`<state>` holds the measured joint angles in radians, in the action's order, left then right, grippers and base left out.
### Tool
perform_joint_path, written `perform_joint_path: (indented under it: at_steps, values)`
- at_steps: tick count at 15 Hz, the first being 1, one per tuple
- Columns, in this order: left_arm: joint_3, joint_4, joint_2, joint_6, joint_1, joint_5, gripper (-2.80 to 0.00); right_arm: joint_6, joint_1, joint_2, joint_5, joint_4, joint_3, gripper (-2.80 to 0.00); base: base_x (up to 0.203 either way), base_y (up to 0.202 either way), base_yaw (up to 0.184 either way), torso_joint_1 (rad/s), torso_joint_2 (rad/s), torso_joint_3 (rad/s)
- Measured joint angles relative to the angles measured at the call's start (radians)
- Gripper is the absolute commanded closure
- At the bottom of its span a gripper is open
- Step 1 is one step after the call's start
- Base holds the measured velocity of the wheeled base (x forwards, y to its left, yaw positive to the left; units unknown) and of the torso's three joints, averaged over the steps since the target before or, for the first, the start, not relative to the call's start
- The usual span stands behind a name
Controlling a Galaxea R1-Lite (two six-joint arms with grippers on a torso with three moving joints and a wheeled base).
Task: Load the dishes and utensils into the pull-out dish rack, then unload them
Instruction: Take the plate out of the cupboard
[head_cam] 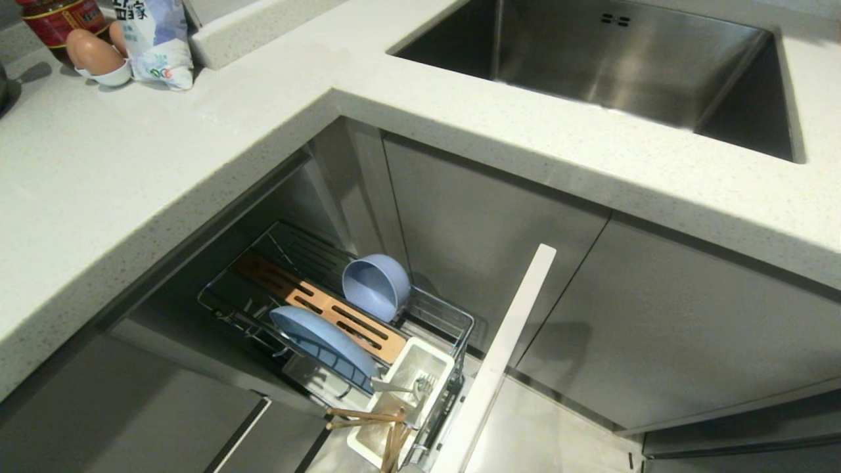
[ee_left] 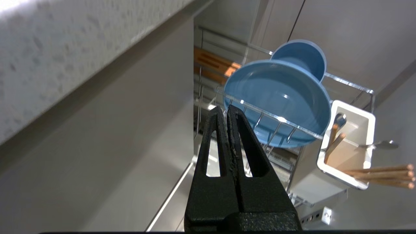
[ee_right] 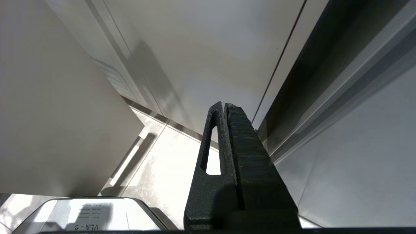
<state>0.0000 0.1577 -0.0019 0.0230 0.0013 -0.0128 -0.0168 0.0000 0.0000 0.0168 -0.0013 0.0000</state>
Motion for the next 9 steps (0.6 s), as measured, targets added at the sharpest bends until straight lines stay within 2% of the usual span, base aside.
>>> perform_joint_path:
  at_steps: [9]
  values:
    - [0.0,-0.024,0.0,-0.002,0.0,0.0,0.0,0.0,0.0,0.0,0.0,0.0,0.0,0.0,0.0,0.0,0.0,0.0,0.0,0.0]
